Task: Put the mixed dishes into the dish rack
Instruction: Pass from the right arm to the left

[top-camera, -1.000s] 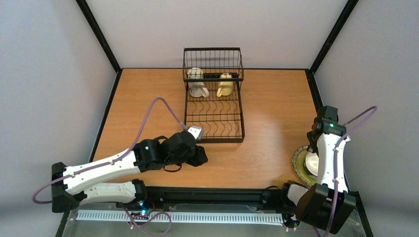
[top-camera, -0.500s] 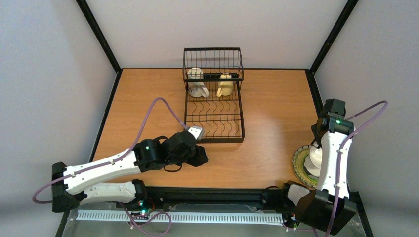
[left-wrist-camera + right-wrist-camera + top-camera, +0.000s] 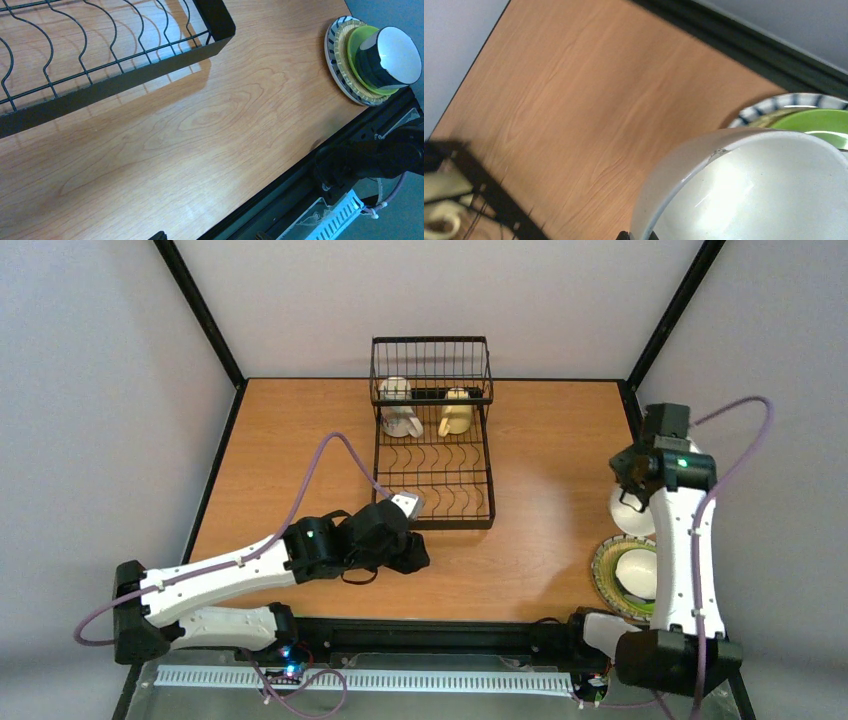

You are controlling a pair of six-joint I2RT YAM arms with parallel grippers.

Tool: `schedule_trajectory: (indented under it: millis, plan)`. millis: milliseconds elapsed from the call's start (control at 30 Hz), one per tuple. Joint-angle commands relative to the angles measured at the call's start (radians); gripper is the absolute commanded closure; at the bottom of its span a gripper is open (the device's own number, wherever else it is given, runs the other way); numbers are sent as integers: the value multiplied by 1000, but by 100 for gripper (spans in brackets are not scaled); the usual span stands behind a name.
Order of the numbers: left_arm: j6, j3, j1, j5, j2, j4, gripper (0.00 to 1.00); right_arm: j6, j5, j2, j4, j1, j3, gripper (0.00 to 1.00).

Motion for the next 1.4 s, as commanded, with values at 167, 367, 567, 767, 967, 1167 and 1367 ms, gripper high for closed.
schedule_trajectory:
  millis: [167, 367, 567, 767, 967, 1167, 1367]
  plan:
    - [2, 66, -7, -22, 26, -6, 0, -118, -15, 195, 33, 368, 170, 98]
    - [-11, 97, -7, -95, 18, -91, 0, -224, 32, 292, -18, 577, 253, 98]
    - [-37, 96, 19, -112, -4, -164, 0, -298, 34, 298, -69, 748, 249, 98]
    - [-10, 95, 142, -22, -11, -180, 0, -348, 10, 255, -111, 942, 240, 98]
    - [28, 112, 247, 105, 23, -153, 0, -317, 77, 231, -180, 1140, 239, 98]
    - [53, 165, 335, 225, 86, -146, 0, -284, 129, 229, -213, 1308, 222, 98]
    - [127, 208, 545, 508, 160, -123, 0, -316, 205, 314, -249, 1507, 256, 98]
